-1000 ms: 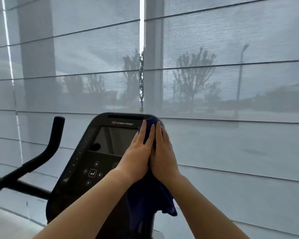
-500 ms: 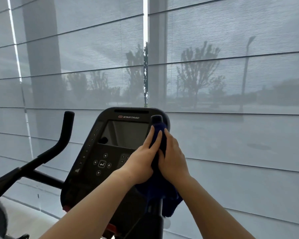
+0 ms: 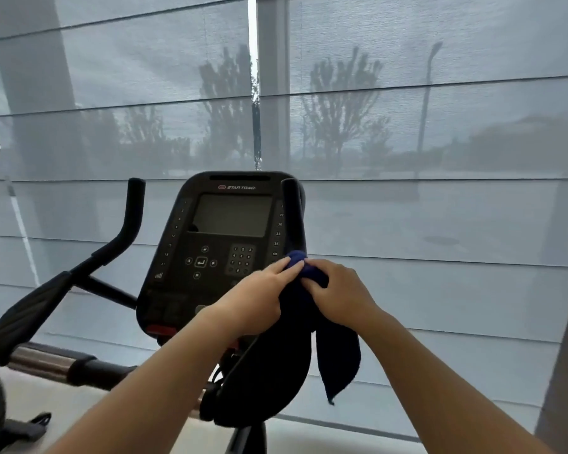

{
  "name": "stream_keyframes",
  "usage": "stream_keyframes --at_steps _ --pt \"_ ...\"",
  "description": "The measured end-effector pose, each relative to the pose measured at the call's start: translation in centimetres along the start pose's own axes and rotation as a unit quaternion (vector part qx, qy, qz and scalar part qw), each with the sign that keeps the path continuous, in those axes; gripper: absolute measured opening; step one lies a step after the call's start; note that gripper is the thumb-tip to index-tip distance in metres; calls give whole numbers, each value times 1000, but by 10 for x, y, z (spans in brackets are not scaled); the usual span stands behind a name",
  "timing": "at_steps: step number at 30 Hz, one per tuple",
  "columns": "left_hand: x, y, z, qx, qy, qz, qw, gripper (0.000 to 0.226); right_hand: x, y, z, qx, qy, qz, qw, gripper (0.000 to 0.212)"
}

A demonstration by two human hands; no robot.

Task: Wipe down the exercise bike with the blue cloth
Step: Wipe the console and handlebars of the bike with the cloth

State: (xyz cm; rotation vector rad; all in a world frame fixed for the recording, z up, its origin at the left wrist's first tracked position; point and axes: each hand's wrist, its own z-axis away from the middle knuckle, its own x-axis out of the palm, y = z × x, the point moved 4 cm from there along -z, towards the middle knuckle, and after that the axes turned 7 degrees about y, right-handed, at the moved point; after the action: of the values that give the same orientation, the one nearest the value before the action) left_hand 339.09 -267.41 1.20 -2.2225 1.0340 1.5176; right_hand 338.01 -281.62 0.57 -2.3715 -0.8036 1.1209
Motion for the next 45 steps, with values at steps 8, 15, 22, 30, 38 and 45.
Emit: stream_keyframes --at_steps 8,15,22,30,38,45 --pt "-2 1 20 -11 -6 -27 1000 75 23 -25 26 11 70 8 997 46" --pt "35 -30 -3 -25 -13 21 999 89 49 0 6 19 105 -12 994 42" --pt "31 -38 -55 1 95 8 995 79 44 18 -54 -49 136 -28 989 42" --pt "-9 -41 -130 3 276 -75 958 71 34 22 -147 -127 178 -58 974 46" --pt "9 -63 -137 -13 225 28 974 96 57 36 -152 -135 178 -128 966 57" --pt "27 -66 -105 -34 132 146 980 92 58 51 -114 -99 147 -104 979 51"
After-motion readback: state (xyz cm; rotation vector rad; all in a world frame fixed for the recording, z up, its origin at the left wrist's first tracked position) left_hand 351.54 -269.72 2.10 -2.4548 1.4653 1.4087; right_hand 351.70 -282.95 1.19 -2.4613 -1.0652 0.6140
